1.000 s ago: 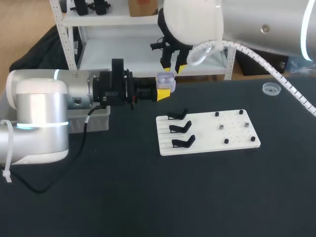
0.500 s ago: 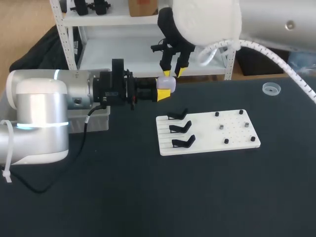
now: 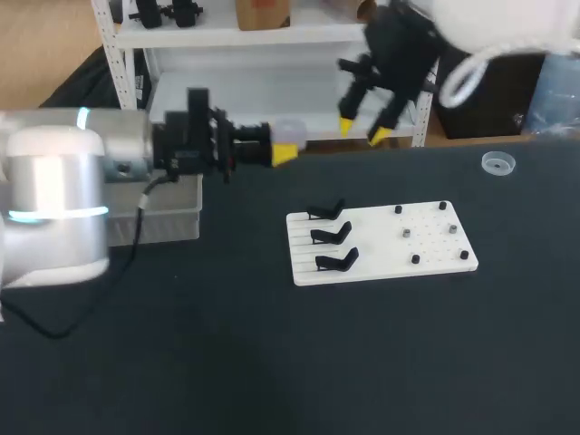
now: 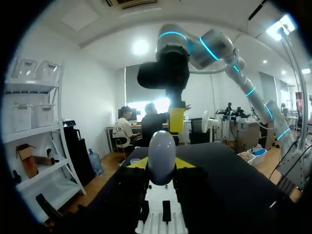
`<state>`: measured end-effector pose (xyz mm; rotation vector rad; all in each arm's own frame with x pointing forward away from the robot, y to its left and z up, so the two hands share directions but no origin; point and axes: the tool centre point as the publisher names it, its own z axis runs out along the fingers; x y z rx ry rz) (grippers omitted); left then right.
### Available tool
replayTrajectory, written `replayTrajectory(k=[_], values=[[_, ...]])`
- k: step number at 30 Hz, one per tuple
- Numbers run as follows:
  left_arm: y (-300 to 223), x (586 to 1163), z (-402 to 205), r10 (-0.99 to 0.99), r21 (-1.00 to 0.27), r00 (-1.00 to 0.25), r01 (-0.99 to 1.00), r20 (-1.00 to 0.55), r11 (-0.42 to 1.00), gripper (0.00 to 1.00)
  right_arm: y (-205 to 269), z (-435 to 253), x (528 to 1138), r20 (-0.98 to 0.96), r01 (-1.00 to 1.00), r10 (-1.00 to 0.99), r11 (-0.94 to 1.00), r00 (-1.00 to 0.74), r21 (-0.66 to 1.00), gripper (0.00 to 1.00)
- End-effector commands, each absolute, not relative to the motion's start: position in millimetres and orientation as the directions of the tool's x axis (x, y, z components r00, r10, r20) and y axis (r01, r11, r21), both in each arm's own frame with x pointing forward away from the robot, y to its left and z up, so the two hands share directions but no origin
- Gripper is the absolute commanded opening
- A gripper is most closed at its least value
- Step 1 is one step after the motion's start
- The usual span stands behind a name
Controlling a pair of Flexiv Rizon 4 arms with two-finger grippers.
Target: Pick up each earbud case from the left stands, insert the matching earbuds, close the lid, and place the case in the box.
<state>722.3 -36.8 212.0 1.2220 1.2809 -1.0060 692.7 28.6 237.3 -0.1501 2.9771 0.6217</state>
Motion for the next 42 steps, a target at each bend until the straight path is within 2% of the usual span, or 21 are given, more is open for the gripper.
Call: replayTrajectory(k=[1,2,4,12,22,29,42], values=[[16,710,240,0.146,0.110,0.087,0.980,-0.986,0.163,0.00,4,227,665,-0.260,-0.074,0.055,0.883,-0.964,0.463,0.50],[27,711,243,0.152,0.113,0.087,0.979,-0.984,0.172,0.00,1,225,662,-0.262,-0.060,0.073,0.882,-0.962,0.467,0.61],[54,714,245,0.157,0.113,0.081,0.972,-0.984,0.207,0.00,-3,221,657,-0.281,-0.041,0.101,0.888,-0.954,0.458,1.00],[160,741,250,0.237,0.138,0.070,0.949,-0.969,0.285,0.00,3,209,633,-0.249,0.100,0.252,0.863,-0.935,0.496,1.00],[247,785,210,0.302,0.090,-0.005,0.949,-0.953,0.301,0.00,3,209,633,-0.249,0.100,0.252,0.863,-0.935,0.496,1.00],[270,808,165,0.346,-0.004,-0.114,0.953,-0.931,0.303,0.00,3,209,633,-0.249,0.100,0.252,0.863,-0.935,0.496,1.00],[265,815,106,0.540,-0.121,-0.261,0.952,-0.801,0.280,0.00,3,209,633,-0.249,0.100,0.252,0.863,-0.935,0.496,1.00]])
